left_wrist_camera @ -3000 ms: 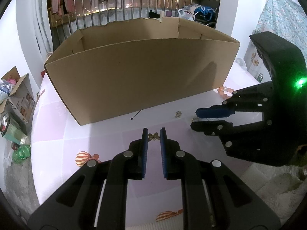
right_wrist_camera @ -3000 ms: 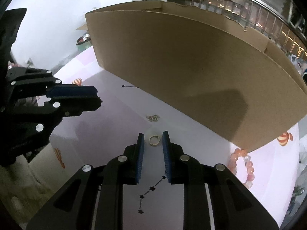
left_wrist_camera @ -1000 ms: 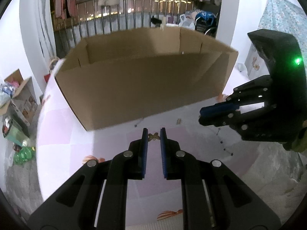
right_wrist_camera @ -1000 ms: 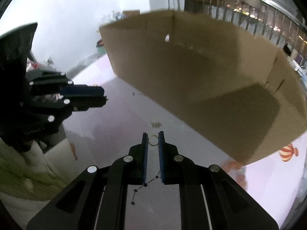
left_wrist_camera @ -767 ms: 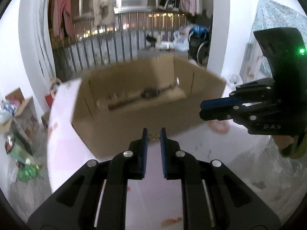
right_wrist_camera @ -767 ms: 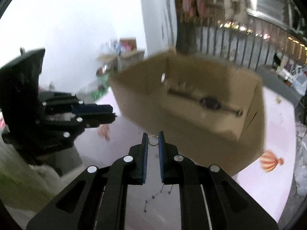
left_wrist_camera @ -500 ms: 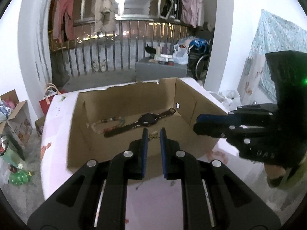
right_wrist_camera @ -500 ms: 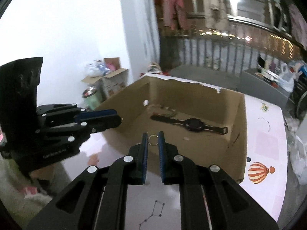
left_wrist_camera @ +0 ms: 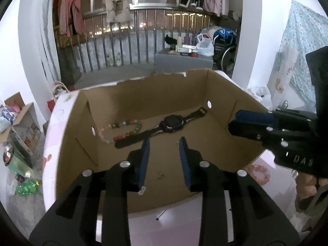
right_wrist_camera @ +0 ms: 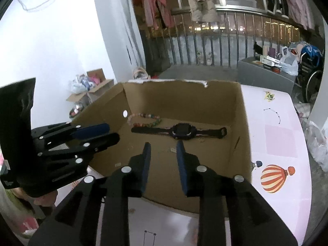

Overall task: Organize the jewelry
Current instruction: 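Withdraw both open grippers from the box toward the peach bead bracelet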

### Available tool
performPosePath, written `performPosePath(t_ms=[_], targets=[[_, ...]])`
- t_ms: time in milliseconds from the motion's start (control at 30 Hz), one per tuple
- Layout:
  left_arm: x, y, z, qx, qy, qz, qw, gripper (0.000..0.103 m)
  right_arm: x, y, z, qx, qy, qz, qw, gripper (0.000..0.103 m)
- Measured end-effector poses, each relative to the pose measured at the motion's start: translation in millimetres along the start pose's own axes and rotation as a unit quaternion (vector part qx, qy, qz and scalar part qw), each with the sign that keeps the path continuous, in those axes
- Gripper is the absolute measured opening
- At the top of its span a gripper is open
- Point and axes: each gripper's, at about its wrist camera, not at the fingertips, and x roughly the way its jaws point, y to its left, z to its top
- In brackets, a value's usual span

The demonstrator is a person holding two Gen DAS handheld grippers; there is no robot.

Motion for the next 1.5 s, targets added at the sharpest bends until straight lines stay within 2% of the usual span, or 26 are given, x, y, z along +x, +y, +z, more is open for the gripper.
performPosePath(t_ms=[267, 500, 633, 767, 867, 933, 1100, 1300, 1433, 1500], targets=[[-38, 4, -12, -0.004, -0.033, 0.007, 0.9994, 0.040, -29, -11, -9, 0.020, -0.027, 0.009, 0.999, 0.030], [-70, 6, -40, -0.010, -0.031, -0.016, 0.9993, 0.041, -62, 1, -37, 0.006, -0.035, 0.035, 0.999, 0.030], [-78, 3, -62, -0.012, -0.017, -0.036, 0.9991, 0.042, -68, 15, -56, -0.009, -0.017, 0.041, 0.999, 0.030], [-60, -5, -84, -0.017, 0.026, -0.047, 0.9984, 0.042, -43, 15, -81, 0.015, 0.038, 0.023, 0.999, 0.030], [-41, -17, -95, -0.001, 0.051, -0.053, 0.9973, 0.041, -27, 15, -93, 0.024, 0.068, 0.001, 0.997, 0.030], [-30, -26, -100, 0.013, 0.060, -0.063, 0.9961, 0.036, -19, 12, -98, 0.036, 0.080, -0.003, 0.996, 0.030], [-4, -41, -99, 0.044, 0.075, -0.066, 0.9940, 0.025, -17, 9, -107, 0.045, 0.086, 0.003, 0.995, 0.030], [17, -41, -101, 0.052, 0.100, -0.063, 0.9916, 0.024, -21, 5, -109, 0.048, 0.084, 0.004, 0.995, 0.030], [17, -43, -100, 0.060, 0.097, -0.060, 0.9917, 0.023, -22, 3, -111, 0.050, 0.082, -0.002, 0.995, 0.030], [15, -42, -101, 0.061, 0.096, -0.060, 0.9917, 0.015, -24, 2, -112, 0.050, 0.080, -0.006, 0.995, 0.030]])
